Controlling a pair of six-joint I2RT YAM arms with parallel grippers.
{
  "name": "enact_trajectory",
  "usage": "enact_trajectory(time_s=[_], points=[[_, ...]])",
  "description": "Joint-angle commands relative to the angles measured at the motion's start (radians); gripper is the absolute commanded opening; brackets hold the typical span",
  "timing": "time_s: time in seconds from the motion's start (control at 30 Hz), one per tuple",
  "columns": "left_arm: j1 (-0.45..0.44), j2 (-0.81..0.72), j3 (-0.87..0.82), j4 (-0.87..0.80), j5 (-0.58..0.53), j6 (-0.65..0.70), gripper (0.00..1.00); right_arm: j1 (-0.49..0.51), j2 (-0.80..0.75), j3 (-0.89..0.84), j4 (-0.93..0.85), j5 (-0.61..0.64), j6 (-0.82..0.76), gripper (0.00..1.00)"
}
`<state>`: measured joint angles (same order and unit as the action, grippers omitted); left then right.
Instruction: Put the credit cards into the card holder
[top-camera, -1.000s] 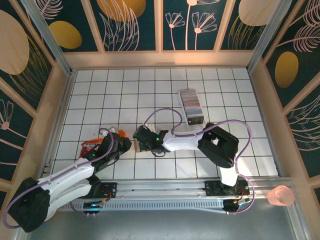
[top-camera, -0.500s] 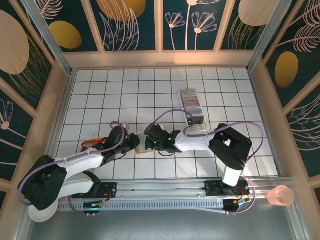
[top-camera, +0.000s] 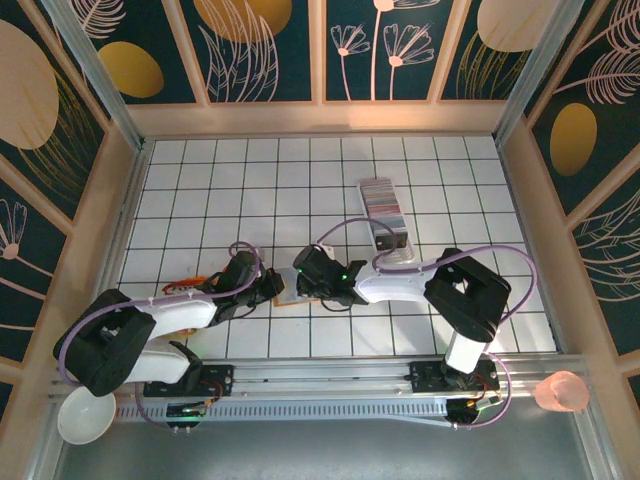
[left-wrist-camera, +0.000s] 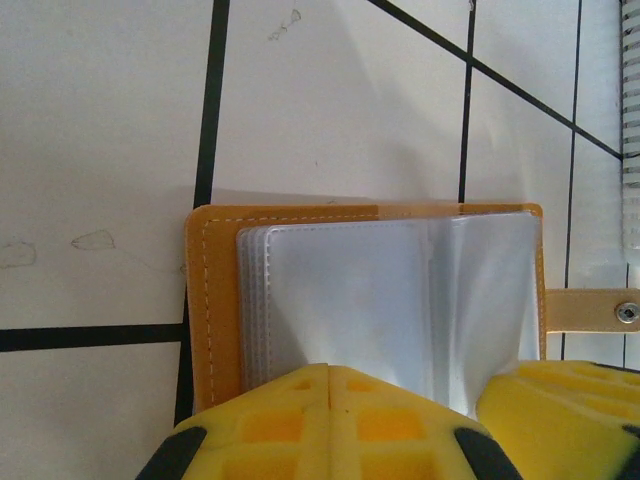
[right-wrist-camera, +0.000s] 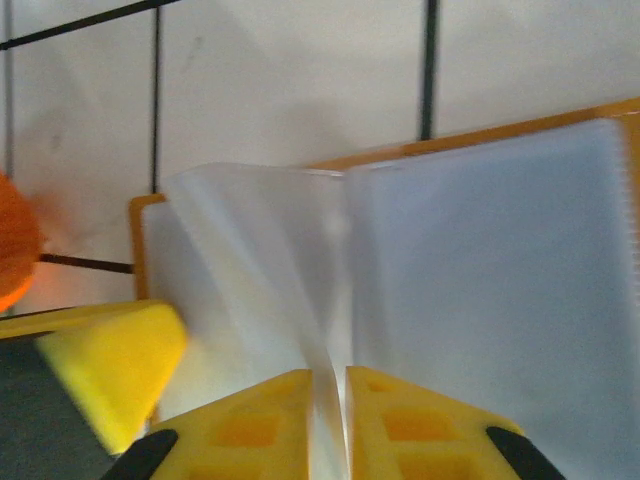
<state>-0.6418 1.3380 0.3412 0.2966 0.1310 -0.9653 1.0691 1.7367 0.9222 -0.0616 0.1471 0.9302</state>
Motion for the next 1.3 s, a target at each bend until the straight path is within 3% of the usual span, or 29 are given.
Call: enact_trajectory(time_s=[0.0,0.13,0.3,0.43,0.57,0.7,0.77,0.83,0.97,1.1,1.27], points=[[-0.006,0.025,0.003,-0.030,-0.011,0.035,0.00,-0.005,-0.037,0.025,-0.158,0.159,0.030,0.21],[-0.006,0.021,0.003,-0.043,-0.012,0.043,0.00,-0.011,-0.072,0.014,-0.286,0.273,0.057,0.22],[-0.006,0.014,0.005,-0.048,-0.010,0.048,0.00,-0.030,-0.177,-0.045,-0.312,0.298,0.079,0.26],[-0.006,0.010,0.013,-0.060,-0.001,0.064,0.00,-0.025,-0.337,-0.094,-0.236,0.333,-0.054,0.26],[-0.006,-0.007,0.033,-0.084,0.030,0.095,0.00,-0.055,-0.509,-0.103,-0.133,0.351,-0.444,0.32],[-0.007,-0.053,0.050,-0.103,0.052,0.115,0.04,-0.082,-0.666,-0.140,0.034,0.283,-1.092,0.49],[-0.006,-0.072,0.070,-0.126,0.059,0.127,0.07,-0.104,-0.727,-0.158,0.026,0.195,-1.411,0.61],[-0.007,-0.087,0.087,-0.144,0.061,0.133,0.09,-0.156,-0.768,-0.149,-0.061,0.127,-1.635,0.75],[-0.005,-0.125,0.093,-0.155,0.044,0.122,0.13,-0.441,-0.745,-0.053,-0.308,-0.168,-1.857,0.78],[-0.006,-0.166,0.091,-0.176,0.027,0.120,0.23,-0.686,-0.660,-0.067,-0.341,-0.204,-2.123,0.85],[-0.006,-0.232,0.049,-0.183,0.022,0.122,0.31,-0.810,-0.567,-0.115,-0.262,-0.212,-2.339,0.89]])
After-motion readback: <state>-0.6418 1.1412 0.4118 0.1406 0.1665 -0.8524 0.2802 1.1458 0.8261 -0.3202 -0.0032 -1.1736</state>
